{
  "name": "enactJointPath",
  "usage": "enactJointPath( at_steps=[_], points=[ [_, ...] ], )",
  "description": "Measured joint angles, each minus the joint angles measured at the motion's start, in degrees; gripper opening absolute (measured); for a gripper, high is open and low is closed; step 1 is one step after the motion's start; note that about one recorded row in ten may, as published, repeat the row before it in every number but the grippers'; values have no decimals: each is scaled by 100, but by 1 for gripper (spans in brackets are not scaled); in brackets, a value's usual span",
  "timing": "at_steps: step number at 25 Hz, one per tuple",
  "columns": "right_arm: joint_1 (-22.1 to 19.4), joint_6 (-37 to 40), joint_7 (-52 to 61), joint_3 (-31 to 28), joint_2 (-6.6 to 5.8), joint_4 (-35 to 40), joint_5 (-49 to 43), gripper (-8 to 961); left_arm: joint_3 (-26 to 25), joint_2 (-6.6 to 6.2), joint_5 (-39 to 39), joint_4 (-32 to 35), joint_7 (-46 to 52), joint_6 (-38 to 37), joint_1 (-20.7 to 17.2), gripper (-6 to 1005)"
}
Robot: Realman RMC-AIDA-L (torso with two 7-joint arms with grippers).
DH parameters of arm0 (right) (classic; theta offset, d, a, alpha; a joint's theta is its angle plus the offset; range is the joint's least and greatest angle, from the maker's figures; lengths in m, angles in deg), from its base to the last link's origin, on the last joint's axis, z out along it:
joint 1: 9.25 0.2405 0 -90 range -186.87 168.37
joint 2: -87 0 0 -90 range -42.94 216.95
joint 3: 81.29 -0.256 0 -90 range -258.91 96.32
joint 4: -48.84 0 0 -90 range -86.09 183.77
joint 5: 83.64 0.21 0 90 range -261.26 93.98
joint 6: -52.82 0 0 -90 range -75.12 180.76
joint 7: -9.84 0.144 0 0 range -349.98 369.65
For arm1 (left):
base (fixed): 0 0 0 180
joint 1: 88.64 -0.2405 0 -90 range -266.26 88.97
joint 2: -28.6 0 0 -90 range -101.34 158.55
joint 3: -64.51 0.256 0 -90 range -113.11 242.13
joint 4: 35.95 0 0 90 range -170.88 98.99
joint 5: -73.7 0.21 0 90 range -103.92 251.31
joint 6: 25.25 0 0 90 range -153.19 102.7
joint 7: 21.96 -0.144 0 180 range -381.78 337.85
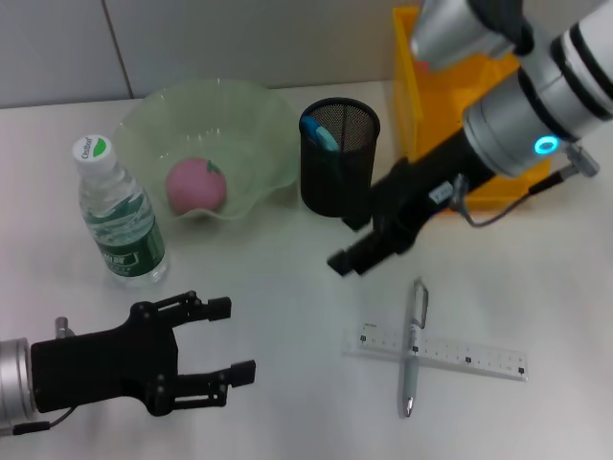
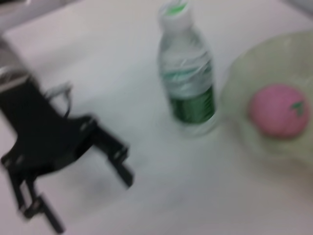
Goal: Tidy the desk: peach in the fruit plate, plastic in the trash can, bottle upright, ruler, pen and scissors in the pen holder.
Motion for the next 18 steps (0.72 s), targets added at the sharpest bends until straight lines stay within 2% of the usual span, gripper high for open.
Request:
enactJointPath(
  at_steps=[1,3,18],
  points=[
    [6,31,-78,139,3,-85,-68,665,1,3,339,97,-50,20,29,852],
    [30,30,-164,262,-1,-197,-136,665,9,8,444,132,-107,20,31,852],
    [207,-206,-399,999,10,-685,-466,664,68,6,628,204,-231,36,6,852]
  ],
)
